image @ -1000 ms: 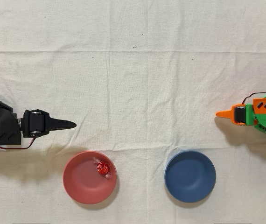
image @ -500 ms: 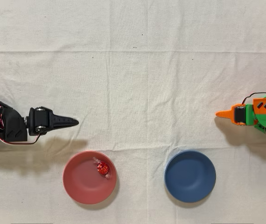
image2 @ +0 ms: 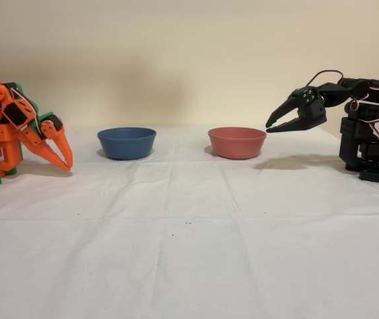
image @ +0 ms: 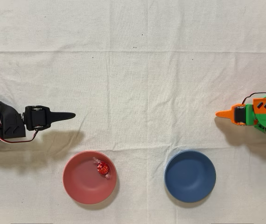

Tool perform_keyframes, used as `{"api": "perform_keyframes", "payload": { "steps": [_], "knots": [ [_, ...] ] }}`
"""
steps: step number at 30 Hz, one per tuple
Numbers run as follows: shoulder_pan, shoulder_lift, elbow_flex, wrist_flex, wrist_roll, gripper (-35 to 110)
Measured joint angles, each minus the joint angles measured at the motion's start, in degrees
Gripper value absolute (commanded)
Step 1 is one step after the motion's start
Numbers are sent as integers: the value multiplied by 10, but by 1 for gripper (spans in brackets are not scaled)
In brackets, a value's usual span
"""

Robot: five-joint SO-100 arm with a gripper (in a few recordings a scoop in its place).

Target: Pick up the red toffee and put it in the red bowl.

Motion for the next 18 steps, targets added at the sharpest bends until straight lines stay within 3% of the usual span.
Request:
{"api": "perform_keyframes", "payload": {
  "steps": [6,13,18],
  "knots": [
    [5,0,34,-15,13,1],
    [6,0,38,99,-11,1],
    [5,0,38,121,-19,1]
  ]
}}
